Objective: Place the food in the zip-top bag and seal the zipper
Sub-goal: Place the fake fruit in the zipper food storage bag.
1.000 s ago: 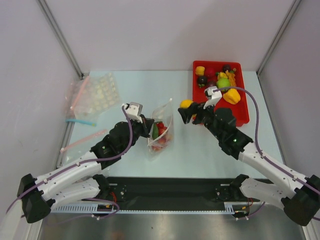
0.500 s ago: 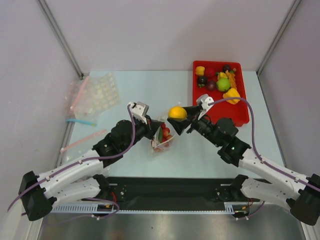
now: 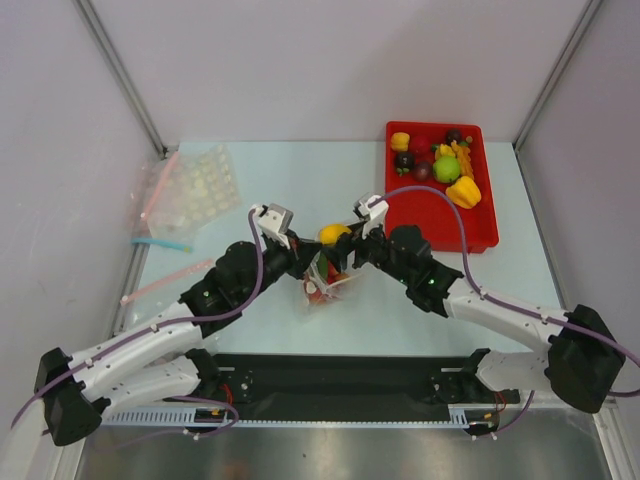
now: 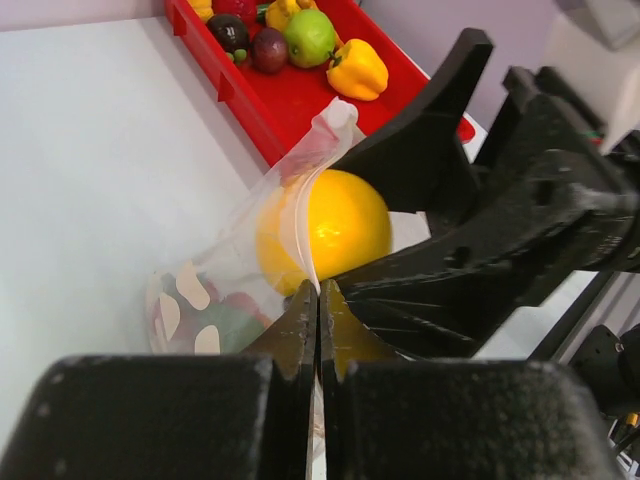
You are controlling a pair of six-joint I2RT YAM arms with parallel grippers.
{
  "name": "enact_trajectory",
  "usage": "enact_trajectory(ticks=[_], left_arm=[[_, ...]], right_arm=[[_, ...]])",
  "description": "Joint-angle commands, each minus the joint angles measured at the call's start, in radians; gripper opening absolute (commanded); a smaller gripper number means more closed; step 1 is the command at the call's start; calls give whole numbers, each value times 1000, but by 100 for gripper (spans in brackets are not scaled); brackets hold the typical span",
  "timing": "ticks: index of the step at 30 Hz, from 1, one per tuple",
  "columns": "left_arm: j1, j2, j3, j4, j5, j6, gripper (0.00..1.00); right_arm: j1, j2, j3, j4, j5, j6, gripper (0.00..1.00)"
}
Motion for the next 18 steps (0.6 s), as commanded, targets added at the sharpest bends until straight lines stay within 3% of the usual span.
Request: enact_trajectory(ticks=[1, 18], left_arm=[[-6, -29, 18, 51, -9, -4, 0], [-6, -40, 15, 44, -26, -12, 0]], right_arm=[[5, 31, 76, 11, 20, -4, 62], [3, 64, 99, -25, 112, 9, 76]])
